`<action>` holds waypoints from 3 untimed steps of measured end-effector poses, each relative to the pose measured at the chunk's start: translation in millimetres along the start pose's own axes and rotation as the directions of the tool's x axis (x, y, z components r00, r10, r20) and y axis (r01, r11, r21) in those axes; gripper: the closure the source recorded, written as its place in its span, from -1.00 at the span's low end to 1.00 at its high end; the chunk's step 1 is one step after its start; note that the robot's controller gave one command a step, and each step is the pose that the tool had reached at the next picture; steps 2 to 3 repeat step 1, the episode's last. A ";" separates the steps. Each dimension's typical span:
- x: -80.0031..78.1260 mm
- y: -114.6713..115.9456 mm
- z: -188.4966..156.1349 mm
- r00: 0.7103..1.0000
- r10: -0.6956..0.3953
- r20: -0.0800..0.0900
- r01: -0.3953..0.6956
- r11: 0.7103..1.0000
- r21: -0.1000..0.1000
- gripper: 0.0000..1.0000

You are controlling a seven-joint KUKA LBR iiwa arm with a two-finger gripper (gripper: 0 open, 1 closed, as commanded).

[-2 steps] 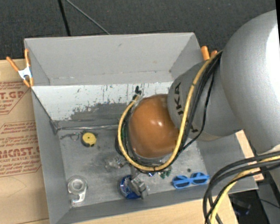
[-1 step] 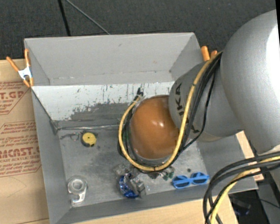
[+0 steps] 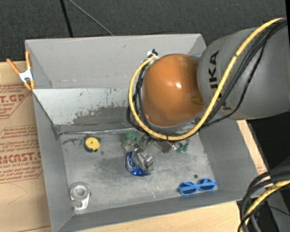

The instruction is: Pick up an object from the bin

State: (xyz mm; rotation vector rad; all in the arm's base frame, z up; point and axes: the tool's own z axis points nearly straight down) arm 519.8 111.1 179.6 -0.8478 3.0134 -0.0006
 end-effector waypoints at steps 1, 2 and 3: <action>0.2 13.6 -85.4 0.836 -0.549 -0.002 0.549 0.836 -0.005 1.00; 0.2 13.6 -85.4 0.836 -0.549 -0.002 0.549 0.836 -0.005 1.00; 0.2 13.6 -85.4 0.836 -0.549 -0.002 0.549 0.836 -0.005 1.00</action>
Offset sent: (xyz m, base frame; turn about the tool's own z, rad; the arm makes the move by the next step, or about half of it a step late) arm -0.0092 0.0098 0.0841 -0.5809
